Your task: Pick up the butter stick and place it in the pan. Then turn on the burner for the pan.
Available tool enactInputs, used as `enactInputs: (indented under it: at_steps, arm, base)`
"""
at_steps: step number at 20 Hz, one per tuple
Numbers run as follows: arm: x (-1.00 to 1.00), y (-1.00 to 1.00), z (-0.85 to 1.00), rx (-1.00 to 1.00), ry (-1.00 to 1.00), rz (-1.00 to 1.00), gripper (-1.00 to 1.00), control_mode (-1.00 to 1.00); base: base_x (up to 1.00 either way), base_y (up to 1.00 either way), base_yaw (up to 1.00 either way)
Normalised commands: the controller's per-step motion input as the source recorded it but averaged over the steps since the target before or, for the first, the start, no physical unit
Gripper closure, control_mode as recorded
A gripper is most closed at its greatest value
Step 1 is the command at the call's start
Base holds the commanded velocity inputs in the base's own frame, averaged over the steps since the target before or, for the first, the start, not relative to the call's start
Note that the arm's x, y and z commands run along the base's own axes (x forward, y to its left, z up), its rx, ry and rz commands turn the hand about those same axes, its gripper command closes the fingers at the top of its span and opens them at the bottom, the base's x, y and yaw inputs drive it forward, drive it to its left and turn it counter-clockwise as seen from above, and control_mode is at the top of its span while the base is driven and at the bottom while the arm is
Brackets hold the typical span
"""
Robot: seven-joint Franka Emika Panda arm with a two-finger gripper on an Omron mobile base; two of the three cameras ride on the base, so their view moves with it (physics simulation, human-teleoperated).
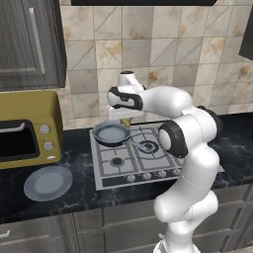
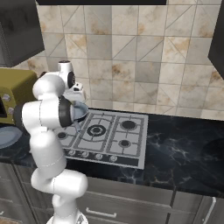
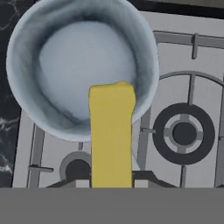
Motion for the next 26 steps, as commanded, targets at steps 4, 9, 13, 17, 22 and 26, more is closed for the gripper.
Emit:
enactInputs:
  at_steps: [4,9,13,17,22,26]
  arm:
    - [0.2,0.04,-0.26,0.0,0.02,-0.09,1.0,-1.0]
    - [0.21,0.07,-0.36,0.0,0.0,-0.06,1.0,-1.0]
    - [0.21,0.08,-0.28,0.0,0.01,-0.05,1.0,-1.0]
    - [0.21,0.1,-0.26,0.0,0.01,-0.05,1.0,-1.0]
    - [0.11,0.13,-0.25,0.0,0.02,-0.04,1.0,-1.0]
    - [0.16,0.16,-0.25,0.0,0.01,-0.04,1.0,-1.0]
  base:
    - [0.0,0.0,0.0]
    - [0.0,0.0,0.0]
    - [0.0,0.0,0.0]
    - [0.0,0.0,0.0]
    - [0.0,0.0,0.0]
    - [0.0,0.0,0.0]
